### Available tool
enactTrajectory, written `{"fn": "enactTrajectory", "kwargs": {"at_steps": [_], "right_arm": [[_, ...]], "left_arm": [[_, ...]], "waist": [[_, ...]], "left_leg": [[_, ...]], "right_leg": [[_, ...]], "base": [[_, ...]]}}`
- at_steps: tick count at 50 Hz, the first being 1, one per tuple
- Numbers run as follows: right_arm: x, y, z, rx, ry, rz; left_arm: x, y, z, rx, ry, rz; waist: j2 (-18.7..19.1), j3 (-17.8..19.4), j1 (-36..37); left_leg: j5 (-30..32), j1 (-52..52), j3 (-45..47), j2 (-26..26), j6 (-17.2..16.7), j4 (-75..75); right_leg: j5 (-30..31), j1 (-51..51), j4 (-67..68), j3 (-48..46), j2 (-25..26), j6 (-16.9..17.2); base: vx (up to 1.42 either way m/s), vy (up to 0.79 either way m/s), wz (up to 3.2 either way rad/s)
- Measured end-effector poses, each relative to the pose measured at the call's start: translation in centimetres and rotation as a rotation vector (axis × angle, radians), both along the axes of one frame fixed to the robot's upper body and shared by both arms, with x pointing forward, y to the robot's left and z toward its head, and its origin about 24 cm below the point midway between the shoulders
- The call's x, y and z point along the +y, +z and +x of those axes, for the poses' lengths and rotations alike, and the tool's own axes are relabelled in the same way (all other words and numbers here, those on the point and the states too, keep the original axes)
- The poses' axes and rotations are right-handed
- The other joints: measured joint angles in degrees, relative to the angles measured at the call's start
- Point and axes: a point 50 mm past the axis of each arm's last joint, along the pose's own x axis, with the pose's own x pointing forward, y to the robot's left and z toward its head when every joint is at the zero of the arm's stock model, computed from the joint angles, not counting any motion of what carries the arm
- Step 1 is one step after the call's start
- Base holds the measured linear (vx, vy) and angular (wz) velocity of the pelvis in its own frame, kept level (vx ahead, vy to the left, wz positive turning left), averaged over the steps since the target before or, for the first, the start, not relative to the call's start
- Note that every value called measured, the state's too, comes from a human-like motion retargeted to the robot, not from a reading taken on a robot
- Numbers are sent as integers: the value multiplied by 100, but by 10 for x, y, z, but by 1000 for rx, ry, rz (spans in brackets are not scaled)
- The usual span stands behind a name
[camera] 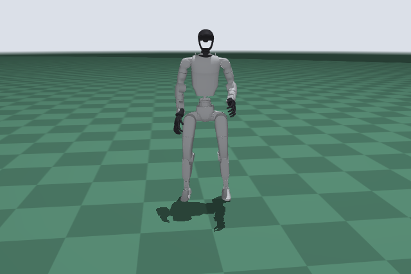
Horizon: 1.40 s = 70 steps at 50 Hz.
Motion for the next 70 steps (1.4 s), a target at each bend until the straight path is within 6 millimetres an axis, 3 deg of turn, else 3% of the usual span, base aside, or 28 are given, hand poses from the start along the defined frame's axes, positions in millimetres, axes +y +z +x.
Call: {"fn": "enactTrajectory", "kwargs": {"at_steps": [4,7,11,15,20,25,30,34,36,38,41,43,45,47,49,54,62,66,70], "right_arm": [[-13,-7,-19,59,-26,-31],[-22,-9,-28,101,-8,-54],[-33,-8,-30,118,11,-79],[-42,-3,-27,98,-10,-75],[-47,1,-29,72,-46,-35],[-49,2,-38,75,-44,-43],[-55,6,-37,46,-28,-93],[-64,13,-28,3,-30,-119],[-66,19,-21,-37,-27,-131],[-74,27,-12,-96,-29,-167],[-90,45,6,-189,-15,-247],[-89,52,15,-218,27,-263],[-85,54,21,-218,78,-256],[-86,58,22,-230,92,-259],[-92,62,18,-244,75,-274],[-109,57,-10,-196,-10,-303],[-119,32,-71,24,-61,-276],[-120,27,-84,77,-68,-265],[-119,25,-85,88,-60,-247]], "left_arm": [[-17,84,27,-385,-147,74],[-30,149,35,-691,-208,140],[-43,223,30,-1070,-213,223],[-51,275,15,-1372,-176,324],[-55,317,7,-1619,-97,545],[-61,347,14,-1729,-72,792],[-74,358,39,-1698,-225,1147],[-72,356,76,-1504,-367,1559],[-56,356,100,-1364,-363,1774],[-22,362,123,-1205,-256,1941],[74,359,144,-822,46,2087],[149,351,135,-467,247,2123],[212,346,109,-112,404,2098],[252,342,78,105,492,2058],[278,337,51,220,528,2052],[306,333,13,327,536,2077],[316,339,-4,426,575,2049],[319,341,-10,449,582,2051],[321,346,-14,454,608,2040]], "waist": [[56,-81,96],[124,-123,83],[252,-127,-155],[410,-58,-578],[520,26,-1009],[590,75,-1240],[621,57,-1480],[723,72,-1864],[745,75,-2077],[847,103,-2294],[1119,145,-2657],[1172,155,-2875],[1138,143,-2989],[1128,144,-2980],[1128,161,-2904],[1084,228,-2645],[989,258,-2339],[951,278,-2122],[854,305,-1842]], "left_leg": [[27,-58,85,37,-18,4],[46,-110,179,70,-29,-2],[59,-164,282,120,-66,-33],[75,-170,316,159,-111,-74],[42,-189,380,183,-134,-36],[21,-192,556,199,-121,4],[14,-253,828,198,-56,26],[94,-335,922,219,-48,23],[122,-380,972,219,-35,25],[157,-416,1032,217,-18,11],[204,-440,1187,227,21,-20],[216,-440,1345,242,49,-28],[209,-423,1549,259,76,-23],[190,-397,1760,278,103,5],[159,-367,1934,294,125,62],[82,-322,2085,322,132,229],[77,-340,1748,352,62,230],[92,-373,1562,341,40,209],[81,-405,1425,323,36,232]], "right_leg": [[46,-74,-55,95,48,-12],[70,-187,-37,170,87,-34],[89,-333,6,237,143,-71],[148,-314,-119,270,191,-122],[141,-354,-106,340,219,-108],[169,-422,-119,510,250,-120],[162,-732,125,703,269,-77],[377,-673,-255,805,301,-146],[428,-725,-284,836,304,-124],[472,-788,-292,876,308,-95],[543,-901,-293,990,340,-40],[603,-982,-301,1114,379,-7],[672,-1061,-325,1282,429,21],[768,-1101,-410,1472,480,48],[859,-1100,-518,1653,517,78],[954,-1009,-671,1846,536,130],[765,-961,-379,1435,513,135],[720,-903,-370,1240,473,135],[666,-853,-363,1095,429,135]], "base": [[0,-6,-18],[-2,-5,-27],[-2,-3,-20],[0,0,0],[1,0,-4],[3,1,-30],[3,1,-44],[2,3,-22],[1,3,-20],[1,4,-24],[1,4,-43],[1,3,-74],[2,3,-98],[3,2,-108],[4,2,-99],[4,2,-39],[3,0,46],[0,0,46],[-2,0,33]]}}
